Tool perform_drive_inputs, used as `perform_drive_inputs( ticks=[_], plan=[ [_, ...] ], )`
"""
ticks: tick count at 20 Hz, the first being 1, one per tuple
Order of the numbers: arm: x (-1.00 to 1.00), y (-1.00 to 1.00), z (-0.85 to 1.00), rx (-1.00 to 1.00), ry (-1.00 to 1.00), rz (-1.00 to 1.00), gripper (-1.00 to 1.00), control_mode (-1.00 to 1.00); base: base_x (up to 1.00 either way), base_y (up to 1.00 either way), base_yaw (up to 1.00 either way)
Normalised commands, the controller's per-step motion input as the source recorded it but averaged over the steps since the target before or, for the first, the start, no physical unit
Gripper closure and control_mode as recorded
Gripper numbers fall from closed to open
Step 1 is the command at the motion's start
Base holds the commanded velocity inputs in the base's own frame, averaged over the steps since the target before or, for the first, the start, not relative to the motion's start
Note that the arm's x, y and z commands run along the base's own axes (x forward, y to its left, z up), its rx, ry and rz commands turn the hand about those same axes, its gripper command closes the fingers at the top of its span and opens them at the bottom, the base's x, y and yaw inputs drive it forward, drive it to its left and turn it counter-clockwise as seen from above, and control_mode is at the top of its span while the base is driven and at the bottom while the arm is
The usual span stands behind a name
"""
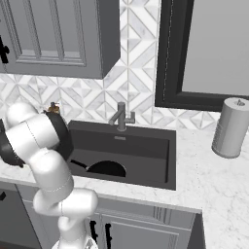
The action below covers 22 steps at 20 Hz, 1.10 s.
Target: Pick the pan and sponge and place them into the sink. Then turn on the water.
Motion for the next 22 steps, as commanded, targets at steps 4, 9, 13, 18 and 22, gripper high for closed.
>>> perform_drive_inputs(
  ticks=[4,9,13,18,22],
  plan=[
    [0.68,-0.85,0.01,0.0,0.08,-0.22,1.0,-1.0,0.0,0.0,0.0],
    [0.65,-0.99,-0.16,-0.02,0.05,-0.2,1.0,-1.0,0.0,0.0,0.0],
    [0.49,-0.84,-0.16,-0.02,0.0,-0.13,1.0,-1.0,0.0,0.0,0.0],
    [0.18,-0.45,-0.29,-0.02,0.0,-0.02,1.0,-1.0,0.0,0.0,0.0],
    [0.05,-0.3,-0.32,0.0,0.0,-0.01,1.0,-1.0,0.0,0.0,0.0]
  ],
)
